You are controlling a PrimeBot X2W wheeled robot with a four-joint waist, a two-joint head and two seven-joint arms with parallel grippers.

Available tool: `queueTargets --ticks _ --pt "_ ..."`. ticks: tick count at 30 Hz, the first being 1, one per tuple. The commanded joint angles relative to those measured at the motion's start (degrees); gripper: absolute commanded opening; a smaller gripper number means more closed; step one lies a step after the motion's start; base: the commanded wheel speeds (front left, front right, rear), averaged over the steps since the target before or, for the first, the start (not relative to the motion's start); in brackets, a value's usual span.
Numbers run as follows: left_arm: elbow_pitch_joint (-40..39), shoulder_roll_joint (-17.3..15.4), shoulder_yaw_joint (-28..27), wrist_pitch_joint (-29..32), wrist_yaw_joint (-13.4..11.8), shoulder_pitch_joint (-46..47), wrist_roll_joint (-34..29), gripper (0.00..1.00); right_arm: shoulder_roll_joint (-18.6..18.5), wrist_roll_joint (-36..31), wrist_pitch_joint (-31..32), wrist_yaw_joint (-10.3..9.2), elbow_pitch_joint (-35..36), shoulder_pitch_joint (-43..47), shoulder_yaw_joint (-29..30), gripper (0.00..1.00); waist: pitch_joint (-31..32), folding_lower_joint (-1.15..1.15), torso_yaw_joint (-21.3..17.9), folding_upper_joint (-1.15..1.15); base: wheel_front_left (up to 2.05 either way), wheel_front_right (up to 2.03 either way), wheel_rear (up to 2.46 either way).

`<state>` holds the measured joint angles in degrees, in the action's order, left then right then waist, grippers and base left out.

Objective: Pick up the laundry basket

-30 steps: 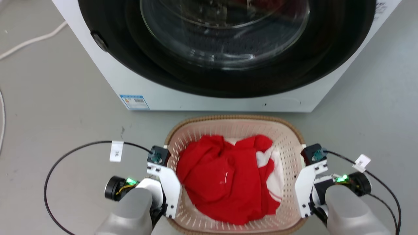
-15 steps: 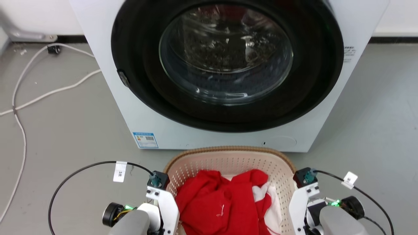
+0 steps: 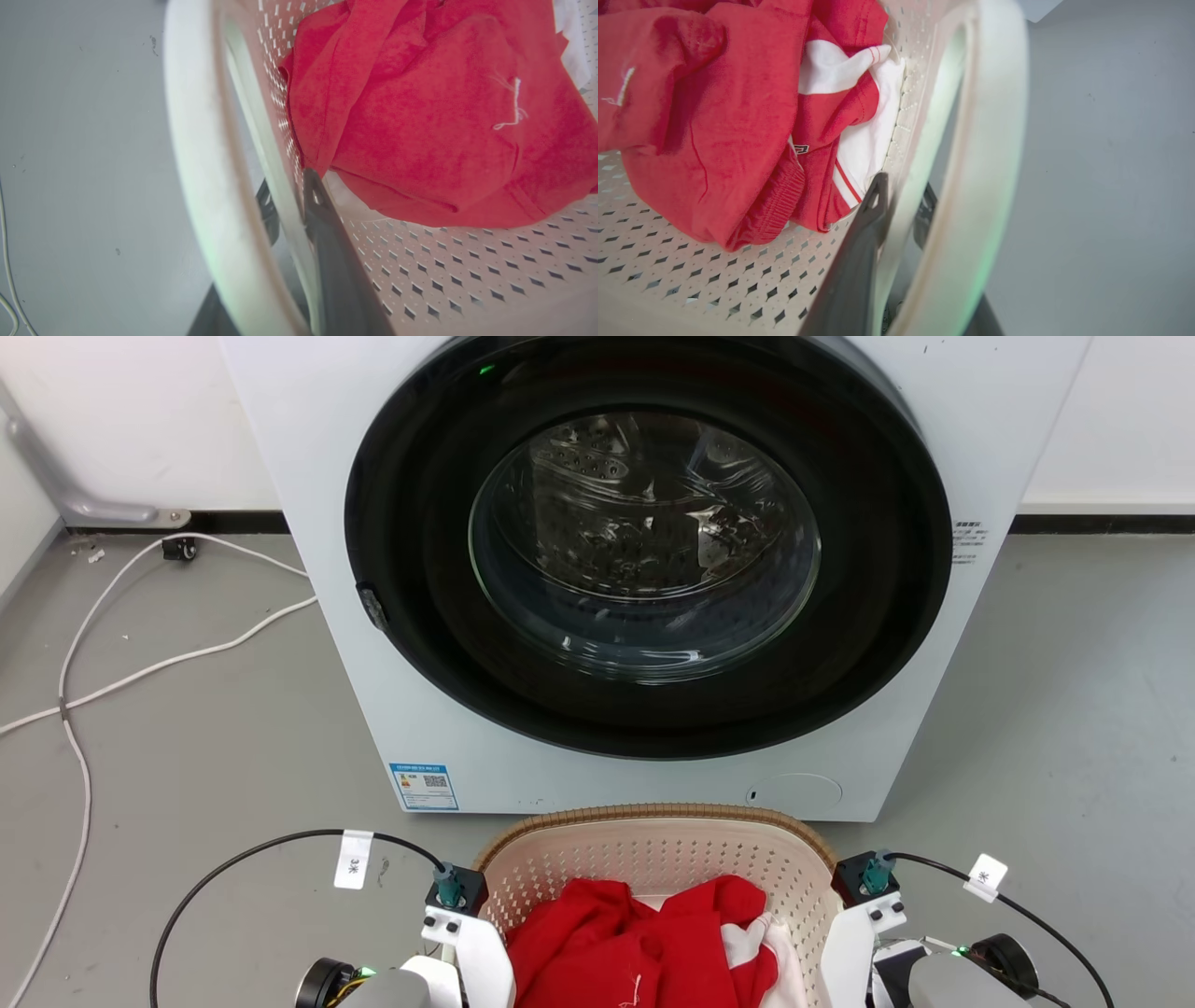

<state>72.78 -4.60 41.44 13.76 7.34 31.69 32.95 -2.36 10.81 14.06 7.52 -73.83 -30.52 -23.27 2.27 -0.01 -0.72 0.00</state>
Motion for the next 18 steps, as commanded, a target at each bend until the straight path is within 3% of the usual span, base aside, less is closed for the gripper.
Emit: queueTargets --ticks 1,18 --pt "-0.1 -0.9 0.4 0.2 0.1 -0.5 0.1 0.0 -1.2 0.0 0.0 -0.06 0.1 0.4 -0.5 0.0 0.2 0.01 -0.1 0.0 0.0 0.0 0.0" --pt "-0.8 -2.0 4.4 0.7 0.1 -0.2 3.8 0.0 -2.1 6.4 1.3 -0.06 0.1 0.9 -6.0 0.0 0.6 0.01 -0.6 0.0 0.0 0.0 0.0"
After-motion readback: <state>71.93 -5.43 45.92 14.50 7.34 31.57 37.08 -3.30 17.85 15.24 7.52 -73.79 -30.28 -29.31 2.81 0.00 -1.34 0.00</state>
